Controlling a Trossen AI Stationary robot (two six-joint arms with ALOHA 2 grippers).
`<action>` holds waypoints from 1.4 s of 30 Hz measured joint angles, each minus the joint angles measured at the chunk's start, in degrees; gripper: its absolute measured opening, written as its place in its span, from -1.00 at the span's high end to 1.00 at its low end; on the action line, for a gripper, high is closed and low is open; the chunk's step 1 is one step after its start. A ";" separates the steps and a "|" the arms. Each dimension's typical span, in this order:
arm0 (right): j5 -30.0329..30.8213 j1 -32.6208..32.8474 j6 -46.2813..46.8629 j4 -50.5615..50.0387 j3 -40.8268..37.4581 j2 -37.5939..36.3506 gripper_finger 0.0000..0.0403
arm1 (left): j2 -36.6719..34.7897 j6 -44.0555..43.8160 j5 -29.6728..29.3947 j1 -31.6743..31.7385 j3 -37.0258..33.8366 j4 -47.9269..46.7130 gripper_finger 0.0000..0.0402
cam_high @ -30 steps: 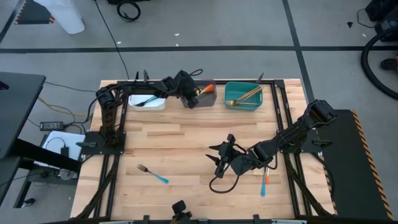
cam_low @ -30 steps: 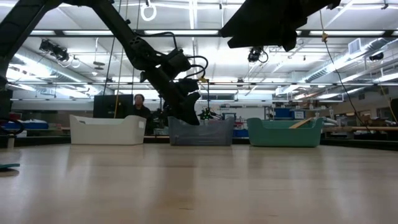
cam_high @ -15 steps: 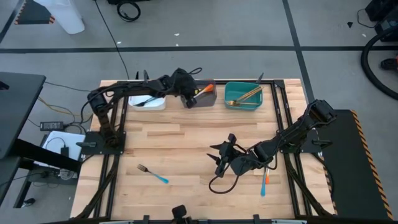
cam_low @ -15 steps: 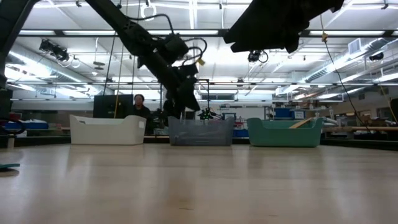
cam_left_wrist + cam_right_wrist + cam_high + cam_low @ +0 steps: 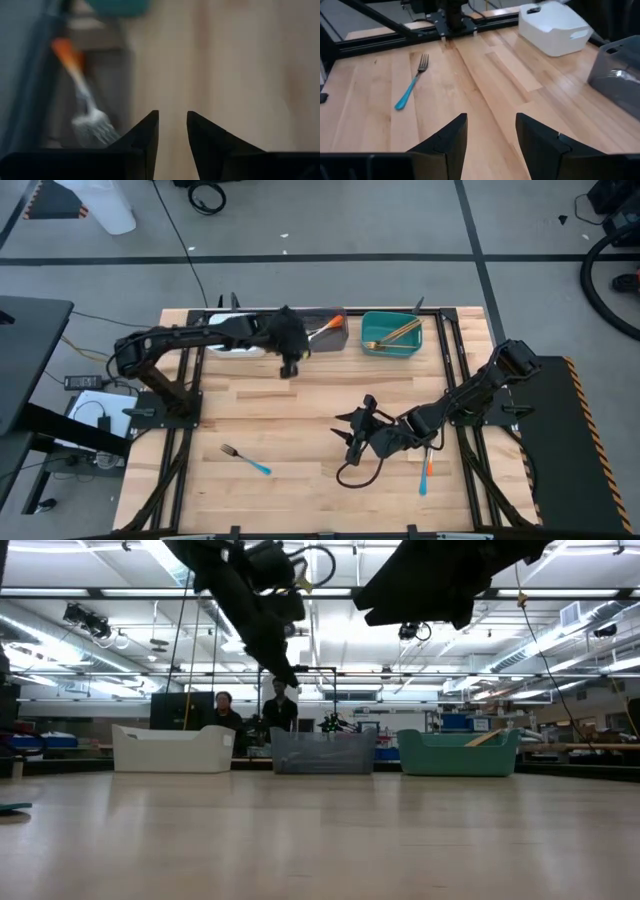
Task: Sort silverware by color (type)
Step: Put the blue fork into the white bin
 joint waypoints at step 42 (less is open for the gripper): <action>-2.77 -7.04 -28.88 14.20 0.02 0.00 0.12 | -1.92 -28.57 -9.39 -44.61 -0.02 -28.72 0.45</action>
